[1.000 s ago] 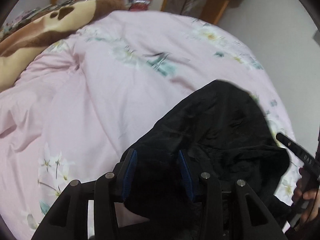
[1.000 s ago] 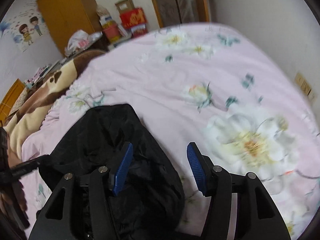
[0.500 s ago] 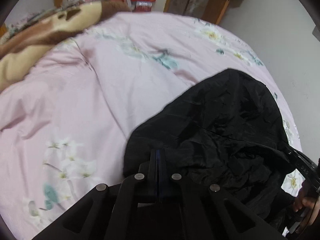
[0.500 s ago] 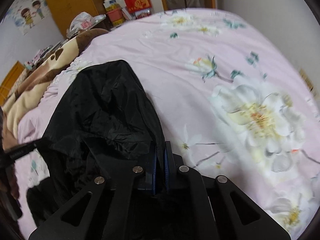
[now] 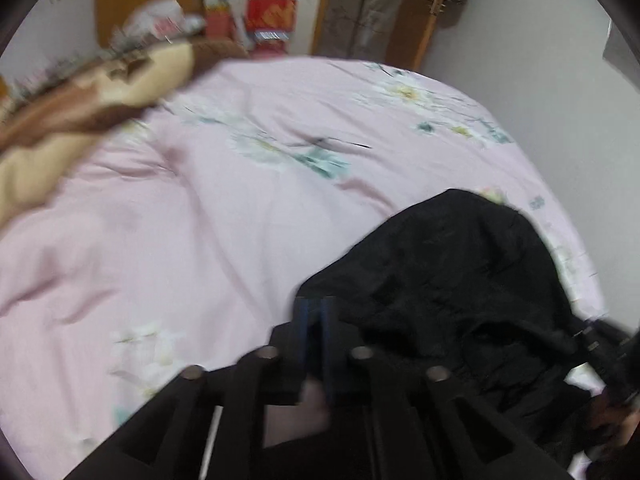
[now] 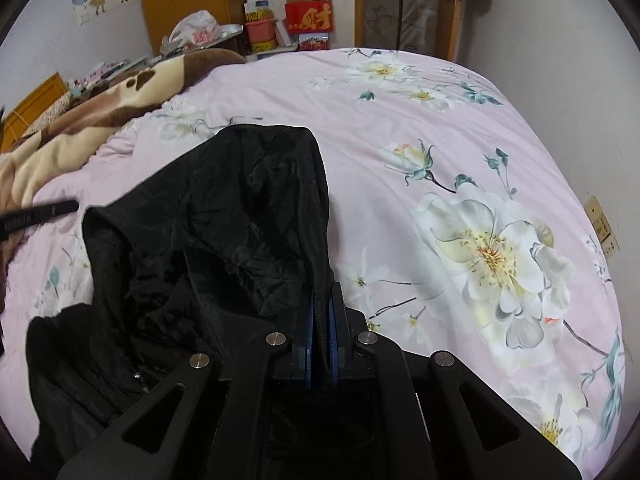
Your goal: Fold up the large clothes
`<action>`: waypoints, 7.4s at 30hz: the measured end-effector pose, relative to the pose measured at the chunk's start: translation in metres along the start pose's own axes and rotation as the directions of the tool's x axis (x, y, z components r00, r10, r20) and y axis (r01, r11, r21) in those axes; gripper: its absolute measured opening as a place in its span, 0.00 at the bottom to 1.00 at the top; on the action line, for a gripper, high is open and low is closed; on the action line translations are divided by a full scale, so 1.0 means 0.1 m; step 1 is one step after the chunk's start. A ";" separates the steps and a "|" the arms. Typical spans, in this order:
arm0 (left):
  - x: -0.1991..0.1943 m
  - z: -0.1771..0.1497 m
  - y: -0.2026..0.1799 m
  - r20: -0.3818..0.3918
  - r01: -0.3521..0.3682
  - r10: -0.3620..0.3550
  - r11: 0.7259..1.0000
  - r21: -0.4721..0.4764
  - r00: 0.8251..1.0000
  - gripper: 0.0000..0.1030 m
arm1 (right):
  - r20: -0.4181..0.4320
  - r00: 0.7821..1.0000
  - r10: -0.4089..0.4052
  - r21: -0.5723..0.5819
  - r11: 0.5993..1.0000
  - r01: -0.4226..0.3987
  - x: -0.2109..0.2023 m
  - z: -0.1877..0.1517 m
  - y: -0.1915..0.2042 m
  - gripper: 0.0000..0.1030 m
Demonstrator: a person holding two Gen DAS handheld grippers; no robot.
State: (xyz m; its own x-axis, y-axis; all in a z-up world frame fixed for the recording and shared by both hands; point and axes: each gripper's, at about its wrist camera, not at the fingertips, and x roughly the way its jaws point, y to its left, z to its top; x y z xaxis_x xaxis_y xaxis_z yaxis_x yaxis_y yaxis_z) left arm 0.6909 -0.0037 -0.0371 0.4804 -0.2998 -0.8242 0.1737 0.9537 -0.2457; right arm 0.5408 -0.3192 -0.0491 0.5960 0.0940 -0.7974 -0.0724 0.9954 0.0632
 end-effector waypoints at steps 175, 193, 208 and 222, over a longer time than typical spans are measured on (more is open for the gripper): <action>-1.18 -2.26 0.66 0.265 0.475 -0.399 0.800 -0.367 0.878 0.15 | 0.024 0.974 0.223 -0.111 0.969 -0.219 -1.02 -2.11 1.10 0.64; -2.00 -2.37 0.32 0.231 0.088 -0.044 0.978 -0.186 0.972 0.78 | 0.214 0.972 0.101 -0.069 0.994 -0.088 -1.71 -1.71 0.90 0.64; -0.59 -2.61 0.18 -0.016 0.001 -0.004 0.989 -0.146 1.000 0.74 | 0.028 0.999 0.021 -0.074 0.997 -0.019 -0.75 -1.86 0.73 0.62; -0.72 -2.63 0.15 -0.009 -0.017 0.016 0.989 -0.147 1.000 0.74 | -0.005 1.000 -0.001 -0.078 0.997 0.001 -0.65 -1.89 0.74 0.62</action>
State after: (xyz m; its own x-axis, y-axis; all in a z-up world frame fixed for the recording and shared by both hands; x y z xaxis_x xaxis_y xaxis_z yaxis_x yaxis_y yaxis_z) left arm 0.4327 0.0383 -0.1160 0.4753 -0.2842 -0.8326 0.0367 0.9520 -0.3040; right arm 0.3457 -0.2553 -0.1057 0.5924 0.0926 -0.8003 -0.1343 0.9908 0.0152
